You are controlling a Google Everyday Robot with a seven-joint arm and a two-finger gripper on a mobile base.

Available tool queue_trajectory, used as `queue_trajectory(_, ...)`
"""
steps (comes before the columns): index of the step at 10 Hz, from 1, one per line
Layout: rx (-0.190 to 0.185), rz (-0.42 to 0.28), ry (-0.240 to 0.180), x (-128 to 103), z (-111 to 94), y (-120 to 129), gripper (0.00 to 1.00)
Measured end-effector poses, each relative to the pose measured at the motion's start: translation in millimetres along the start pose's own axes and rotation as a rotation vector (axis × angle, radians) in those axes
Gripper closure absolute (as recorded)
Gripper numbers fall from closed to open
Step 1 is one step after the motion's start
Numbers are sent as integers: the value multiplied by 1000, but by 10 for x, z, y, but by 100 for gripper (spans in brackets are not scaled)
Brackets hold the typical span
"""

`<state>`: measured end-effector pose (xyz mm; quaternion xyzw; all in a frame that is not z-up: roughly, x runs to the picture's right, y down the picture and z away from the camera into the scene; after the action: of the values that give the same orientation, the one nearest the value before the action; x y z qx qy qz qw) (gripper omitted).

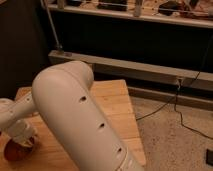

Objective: Pick up the ceramic bowl

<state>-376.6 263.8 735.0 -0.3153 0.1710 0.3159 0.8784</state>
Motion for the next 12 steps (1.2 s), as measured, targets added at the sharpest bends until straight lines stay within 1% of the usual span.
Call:
queue_trajectory(1, 2, -4, 16, 7, 20, 5, 91)
queue_trajectory(2, 7, -8, 34, 12, 36, 21, 98)
queue_trajectory(3, 1, -1, 49, 12, 30, 36, 100)
queue_trajectory(4, -19, 13, 56, 4, -19, 58, 100)
queue_trajectory(5, -53, 28, 55, -3, -117, 98, 100)
queue_trajectory(6, -118, 49, 33, -3, -350, 147, 100)
queue_trajectory(7, -147, 56, 17, 2, -457, 154, 100)
queue_trajectory(8, -197, 70, -18, 43, -701, 110, 100)
queue_trajectory(10, -289, 100, -94, 136, -1064, -62, 100)
queue_trajectory(12, -361, 133, -159, 242, -1312, -278, 100)
